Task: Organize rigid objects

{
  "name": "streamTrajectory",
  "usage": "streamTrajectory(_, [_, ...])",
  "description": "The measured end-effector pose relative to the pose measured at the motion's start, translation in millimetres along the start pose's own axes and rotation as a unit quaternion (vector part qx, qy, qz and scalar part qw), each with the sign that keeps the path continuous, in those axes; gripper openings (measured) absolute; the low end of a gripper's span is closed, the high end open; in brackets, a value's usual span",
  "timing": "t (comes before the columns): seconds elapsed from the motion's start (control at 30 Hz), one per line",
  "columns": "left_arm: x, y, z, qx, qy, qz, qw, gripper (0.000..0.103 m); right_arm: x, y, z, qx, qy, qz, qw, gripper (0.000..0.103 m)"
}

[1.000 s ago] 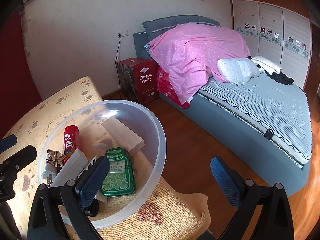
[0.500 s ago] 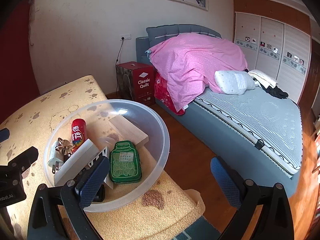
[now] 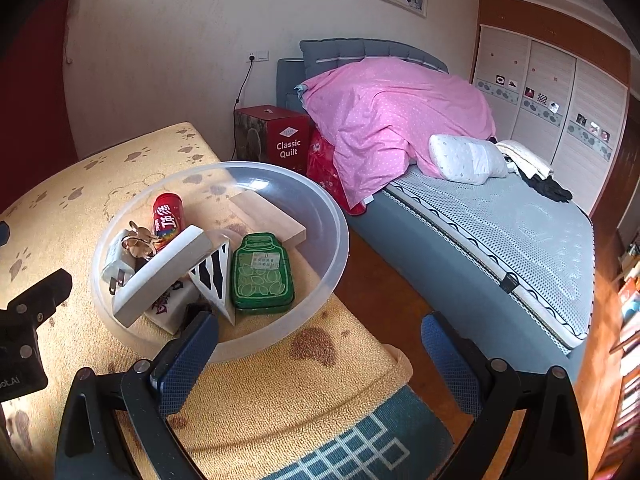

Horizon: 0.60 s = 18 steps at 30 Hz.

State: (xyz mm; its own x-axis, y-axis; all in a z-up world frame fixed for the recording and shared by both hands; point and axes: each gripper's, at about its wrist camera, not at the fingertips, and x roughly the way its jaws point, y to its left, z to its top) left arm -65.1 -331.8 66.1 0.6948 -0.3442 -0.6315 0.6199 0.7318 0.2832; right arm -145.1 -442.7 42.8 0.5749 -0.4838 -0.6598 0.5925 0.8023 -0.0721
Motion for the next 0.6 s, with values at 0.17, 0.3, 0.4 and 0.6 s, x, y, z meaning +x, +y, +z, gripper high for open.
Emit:
streamTrajectory(0.17, [-0.7, -2.3, 0.6, 0.005, -0.002, 0.0, 1.0, 0.103, -0.1, 2.2, -2.9, -0.005, 0.005, -0.001, 1.0, 0.103])
streamTrajectory(0.3, [1.2, -4.8, 0.0, 0.007, 0.0, 0.002, 1.0, 0.103, -1.2, 3.0, -4.7, -0.006, 0.004, 0.001, 1.0, 0.103])
streamTrajectory(0.4, [3.1, -5.7, -0.1, 0.009, 0.002, 0.002, 1.0, 0.103, -1.0, 2.4, -5.1, -0.004, 0.004, 0.004, 1.0, 0.103])
streamTrajectory(0.6, [3.6, -6.5, -1.5, 0.01, 0.002, 0.003, 0.9999, 0.103, -0.6, 1.1, -5.5, -0.002, 0.004, 0.006, 1.0, 0.103])
